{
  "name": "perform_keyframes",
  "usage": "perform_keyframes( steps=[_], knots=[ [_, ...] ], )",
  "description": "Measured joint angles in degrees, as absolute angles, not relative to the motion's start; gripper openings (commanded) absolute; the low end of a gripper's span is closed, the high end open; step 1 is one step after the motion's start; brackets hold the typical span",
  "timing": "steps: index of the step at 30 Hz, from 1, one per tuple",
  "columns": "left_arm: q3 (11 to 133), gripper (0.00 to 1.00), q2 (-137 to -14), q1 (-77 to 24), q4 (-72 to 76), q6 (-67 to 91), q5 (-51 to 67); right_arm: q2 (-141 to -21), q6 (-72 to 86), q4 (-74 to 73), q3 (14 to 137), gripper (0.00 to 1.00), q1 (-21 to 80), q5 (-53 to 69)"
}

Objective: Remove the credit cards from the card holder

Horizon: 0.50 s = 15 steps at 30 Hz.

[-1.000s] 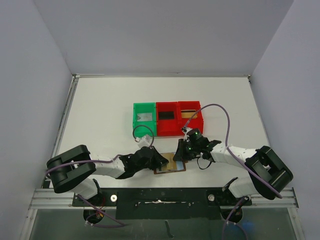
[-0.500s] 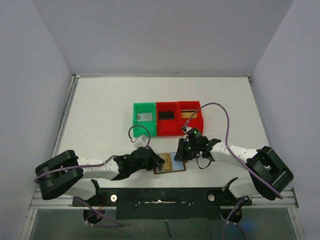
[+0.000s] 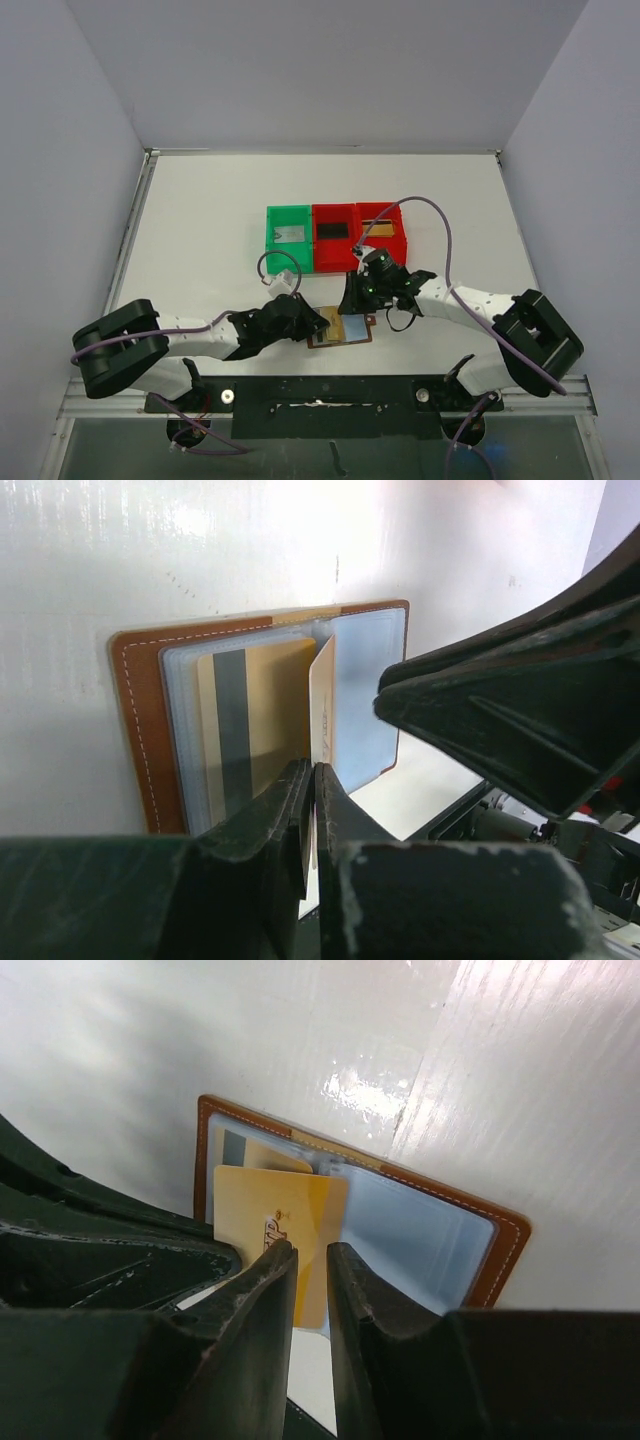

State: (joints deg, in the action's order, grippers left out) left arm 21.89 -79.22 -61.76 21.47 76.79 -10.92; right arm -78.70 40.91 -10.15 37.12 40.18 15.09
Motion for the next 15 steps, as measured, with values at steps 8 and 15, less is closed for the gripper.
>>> perform_keyframes(
  steps=[8,15],
  knots=[
    [21.9,0.18,-81.1,-61.5,22.3,76.0,-9.9,-82.1,42.5,-8.1,34.3,0.17,40.9,16.1],
    [22.8,0.18,-84.7,-61.3,26.8,75.6,-7.2,-82.3,43.4,-5.2,33.0,0.17,40.9,16.8]
  ],
)
